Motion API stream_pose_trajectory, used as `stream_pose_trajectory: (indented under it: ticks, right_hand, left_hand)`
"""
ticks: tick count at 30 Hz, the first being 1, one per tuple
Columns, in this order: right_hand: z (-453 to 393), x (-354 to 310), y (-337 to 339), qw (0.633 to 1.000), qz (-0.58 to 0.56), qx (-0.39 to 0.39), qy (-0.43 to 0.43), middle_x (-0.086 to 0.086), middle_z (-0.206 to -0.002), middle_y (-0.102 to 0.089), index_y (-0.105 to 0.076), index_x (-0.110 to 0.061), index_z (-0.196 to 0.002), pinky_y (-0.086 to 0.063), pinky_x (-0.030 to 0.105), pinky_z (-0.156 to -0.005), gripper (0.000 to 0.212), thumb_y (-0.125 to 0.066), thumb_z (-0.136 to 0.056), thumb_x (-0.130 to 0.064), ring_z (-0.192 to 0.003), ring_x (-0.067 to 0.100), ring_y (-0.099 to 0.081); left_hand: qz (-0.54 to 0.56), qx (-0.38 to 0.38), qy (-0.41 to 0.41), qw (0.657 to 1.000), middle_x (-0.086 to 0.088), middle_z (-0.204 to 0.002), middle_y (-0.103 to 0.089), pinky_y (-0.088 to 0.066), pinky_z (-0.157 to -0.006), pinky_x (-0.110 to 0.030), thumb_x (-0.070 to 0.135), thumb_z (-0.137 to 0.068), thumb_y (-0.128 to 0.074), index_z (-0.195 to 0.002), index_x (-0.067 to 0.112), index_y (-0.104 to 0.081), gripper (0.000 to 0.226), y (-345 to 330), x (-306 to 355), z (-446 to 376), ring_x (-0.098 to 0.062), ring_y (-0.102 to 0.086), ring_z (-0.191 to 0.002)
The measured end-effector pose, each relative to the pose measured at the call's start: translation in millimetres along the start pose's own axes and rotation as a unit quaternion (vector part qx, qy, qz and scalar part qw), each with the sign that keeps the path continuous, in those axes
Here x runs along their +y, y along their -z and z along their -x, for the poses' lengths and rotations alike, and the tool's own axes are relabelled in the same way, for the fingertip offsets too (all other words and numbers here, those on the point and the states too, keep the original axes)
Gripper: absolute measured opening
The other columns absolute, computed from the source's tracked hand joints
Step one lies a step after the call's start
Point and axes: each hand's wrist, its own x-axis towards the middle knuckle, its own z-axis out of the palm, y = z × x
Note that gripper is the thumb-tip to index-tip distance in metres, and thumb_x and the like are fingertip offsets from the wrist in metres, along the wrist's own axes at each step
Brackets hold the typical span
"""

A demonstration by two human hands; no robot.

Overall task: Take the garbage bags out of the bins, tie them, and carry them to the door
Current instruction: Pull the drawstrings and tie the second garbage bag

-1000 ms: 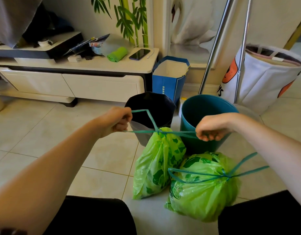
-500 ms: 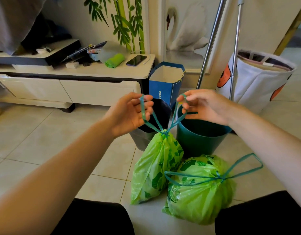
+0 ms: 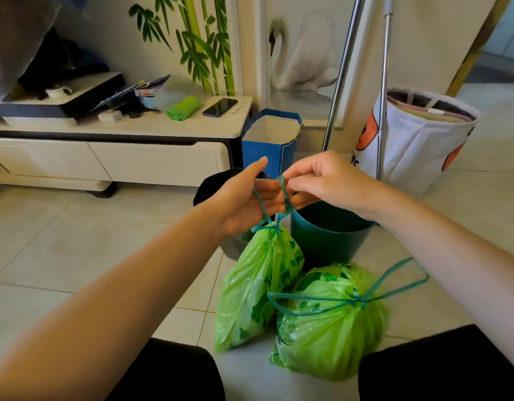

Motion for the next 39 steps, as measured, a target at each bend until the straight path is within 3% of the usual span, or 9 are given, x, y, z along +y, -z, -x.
stream_pose_trajectory:
  ticks: [2, 5, 14, 21, 24, 28, 30, 33, 39]
  right_hand:
    - [2.5, 1.9, -1.7, 1.0, -0.002, -0.013, -0.007, 0.018, -0.094, -0.074, -0.07, -0.003, -0.103, -0.059, 0.036, -0.08, 0.025, -0.048, -0.091, -0.002, -0.088, 0.026, -0.072]
    - [3.4, 7.3, -3.0, 0.998, -0.025, -0.046, -0.024, 0.011, -0.1, -0.075, -0.069, -0.006, -0.107, -0.059, 0.032, -0.081, 0.026, -0.048, -0.091, -0.004, -0.094, 0.018, -0.071]
    - [13.4, 39.1, 27.5, 0.993, 0.051, 0.016, -0.102, -0.002, -0.092, -0.076, -0.071, -0.016, -0.099, -0.056, 0.026, -0.084, 0.022, -0.05, -0.093, -0.012, -0.093, 0.008, -0.07]
    - [50.2, 115.8, 74.4, 0.861, 0.402, -0.17, -0.262, -0.008, -0.1, -0.063, -0.064, -0.028, -0.099, -0.047, 0.041, -0.095, 0.035, -0.054, -0.084, -0.058, -0.1, 0.018, -0.059]
    - [68.1, 134.0, 82.0, 0.815, 0.372, -0.258, -0.361, 0.0, -0.136, -0.047, -0.044, -0.024, -0.138, -0.033, 0.038, -0.112, 0.057, -0.059, -0.087, -0.045, -0.13, 0.02, -0.044]
    - [77.0, 146.1, 86.7, 0.762, 0.433, -0.29, -0.383, 0.003, -0.125, -0.056, -0.058, -0.021, -0.123, -0.041, 0.032, -0.1, 0.04, -0.062, -0.085, -0.033, -0.115, 0.019, -0.051]
    - [77.6, 145.8, 86.7, 0.775, 0.43, -0.279, -0.37, 0.002, -0.096, -0.061, -0.066, -0.016, -0.097, -0.044, 0.031, -0.084, 0.023, -0.063, -0.084, -0.034, -0.091, 0.016, -0.056]
    - [76.0, 134.8, 76.1, 0.887, 0.211, -0.2, -0.358, 0.002, -0.071, -0.063, -0.06, -0.015, -0.067, -0.047, 0.025, -0.065, 0.021, -0.063, -0.086, -0.023, -0.072, 0.015, -0.059]
    - [59.5, 87.8, 19.1, 0.943, -0.122, -0.112, -0.288, 0.012, -0.081, -0.074, -0.065, -0.008, -0.079, -0.046, 0.023, -0.057, 0.019, -0.062, -0.089, -0.024, -0.069, 0.019, -0.068]
  left_hand:
    - [-0.003, -0.004, -0.004, 1.0, -0.007, -0.069, -0.066, -0.049, -0.094, -0.037, 0.049, -0.097, -0.039, -0.1, 0.001, -0.066, 0.055, -2.3, -1.3, -1.2, -0.018, -0.061, -0.067]
    - [0.068, 0.001, -0.035, 0.997, -0.009, -0.088, -0.071, -0.058, -0.072, -0.032, 0.043, -0.098, -0.039, -0.119, 0.003, -0.059, 0.05, -3.1, 0.1, -3.8, -0.02, -0.069, -0.07]
    - [0.077, 0.047, -0.095, 0.991, 0.002, -0.052, -0.048, -0.04, -0.056, -0.026, 0.03, -0.099, -0.043, -0.071, 0.017, -0.046, 0.031, -2.5, 1.6, -15.4, -0.013, -0.048, -0.043]
    - [-0.044, 0.043, -0.037, 0.997, 0.003, -0.048, -0.045, -0.034, -0.048, -0.024, 0.026, -0.1, -0.039, -0.075, 0.015, -0.049, 0.029, -13.4, -16.3, -27.3, -0.01, -0.035, -0.035]
    - [-0.044, 0.043, -0.039, 0.997, 0.003, -0.051, -0.045, -0.034, -0.043, -0.019, 0.024, -0.099, -0.04, -0.077, 0.015, -0.051, 0.027, -12.6, -17.4, -30.7, -0.009, -0.036, -0.036]
    - [-0.065, 0.043, -0.04, 0.996, 0.002, -0.055, -0.045, -0.034, -0.046, -0.023, 0.023, -0.099, -0.041, -0.079, 0.014, -0.053, 0.025, -11.0, -19.1, -33.7, -0.01, -0.037, -0.038]
    - [-0.075, 0.041, -0.035, 0.996, 0.002, -0.054, -0.046, -0.035, -0.045, -0.022, 0.024, -0.099, -0.041, -0.079, 0.014, -0.054, 0.025, -8.9, -18.8, -34.8, -0.01, -0.038, -0.039]
    - [-0.084, 0.043, -0.027, 0.995, 0.002, -0.054, -0.047, -0.037, -0.044, -0.021, 0.023, -0.098, -0.043, -0.079, 0.013, -0.055, 0.025, -5.6, -19.2, -36.1, -0.01, -0.04, -0.039]
    - [-0.091, 0.05, -0.025, 0.994, 0.001, -0.056, -0.047, -0.038, -0.044, -0.021, 0.023, -0.098, -0.045, -0.08, 0.012, -0.057, 0.024, -2.7, -20.2, -41.0, -0.01, -0.04, -0.04]
